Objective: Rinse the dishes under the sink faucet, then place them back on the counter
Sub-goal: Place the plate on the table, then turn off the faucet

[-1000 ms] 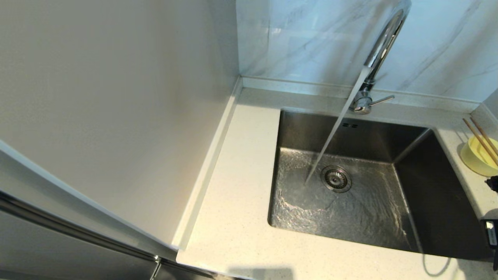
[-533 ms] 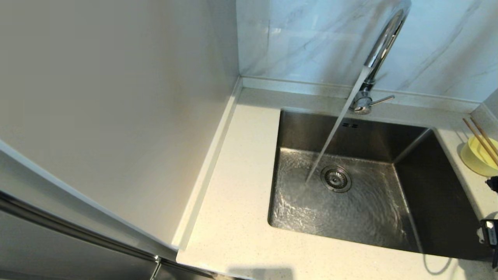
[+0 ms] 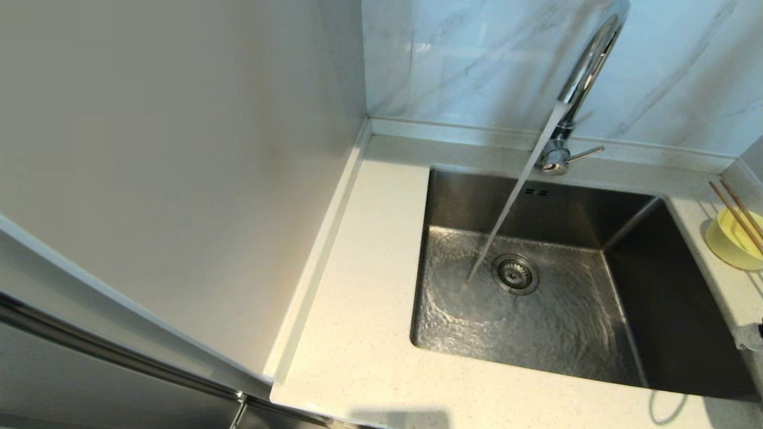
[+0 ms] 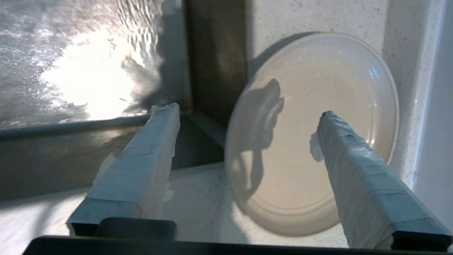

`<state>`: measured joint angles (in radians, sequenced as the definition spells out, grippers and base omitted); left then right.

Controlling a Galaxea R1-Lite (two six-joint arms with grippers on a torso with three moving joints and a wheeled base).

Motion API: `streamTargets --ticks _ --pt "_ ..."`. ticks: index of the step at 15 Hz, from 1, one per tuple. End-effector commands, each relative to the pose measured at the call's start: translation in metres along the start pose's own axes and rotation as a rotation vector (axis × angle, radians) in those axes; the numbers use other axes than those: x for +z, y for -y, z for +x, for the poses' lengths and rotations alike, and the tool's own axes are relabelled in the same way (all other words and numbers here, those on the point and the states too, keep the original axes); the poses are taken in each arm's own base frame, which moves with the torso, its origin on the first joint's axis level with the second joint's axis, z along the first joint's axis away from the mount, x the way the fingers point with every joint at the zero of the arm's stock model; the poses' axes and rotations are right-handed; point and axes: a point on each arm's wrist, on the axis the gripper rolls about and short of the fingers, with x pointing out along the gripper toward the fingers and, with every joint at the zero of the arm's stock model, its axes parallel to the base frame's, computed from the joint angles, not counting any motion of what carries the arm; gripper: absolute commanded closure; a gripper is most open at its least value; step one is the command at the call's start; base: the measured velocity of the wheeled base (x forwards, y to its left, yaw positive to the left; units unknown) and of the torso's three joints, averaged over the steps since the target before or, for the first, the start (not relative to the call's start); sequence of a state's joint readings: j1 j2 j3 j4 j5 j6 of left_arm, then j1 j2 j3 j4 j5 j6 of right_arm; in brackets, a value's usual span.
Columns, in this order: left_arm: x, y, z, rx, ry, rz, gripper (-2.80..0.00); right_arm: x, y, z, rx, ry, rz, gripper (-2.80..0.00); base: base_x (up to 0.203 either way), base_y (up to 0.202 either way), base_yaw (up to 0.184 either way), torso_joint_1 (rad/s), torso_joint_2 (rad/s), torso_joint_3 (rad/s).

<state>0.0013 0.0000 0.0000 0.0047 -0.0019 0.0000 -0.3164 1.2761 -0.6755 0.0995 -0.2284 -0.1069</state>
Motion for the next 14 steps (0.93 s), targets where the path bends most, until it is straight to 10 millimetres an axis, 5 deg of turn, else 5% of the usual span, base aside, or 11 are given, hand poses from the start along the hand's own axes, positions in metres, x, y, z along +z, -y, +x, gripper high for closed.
streamTargets --ticks 1,4,5,14 --pt "0.000 0.000 0.000 0.000 0.000 0.000 0.00 0.004 0.005 -0.020 0.018 0.071 0.017 -2.80 0.000 0.000 0.000 0.000 0.00 0.000" --pt "0.000 0.000 0.000 0.001 0.000 0.000 0.00 0.012 0.006 -0.029 0.026 0.118 0.024 -2.80 0.000 0.000 0.000 0.000 0.00 0.000" --pt "0.000 0.000 0.000 0.001 0.000 0.000 0.00 0.015 0.005 -0.032 0.035 0.138 0.020 0.00 0.000 0.000 0.000 0.000 0.00 0.000" --pt "0.000 0.000 0.000 0.001 0.000 0.000 0.00 0.061 -0.015 -0.071 0.186 0.175 -0.068 0.00 0.000 0.000 0.000 0.000 0.00 0.000"
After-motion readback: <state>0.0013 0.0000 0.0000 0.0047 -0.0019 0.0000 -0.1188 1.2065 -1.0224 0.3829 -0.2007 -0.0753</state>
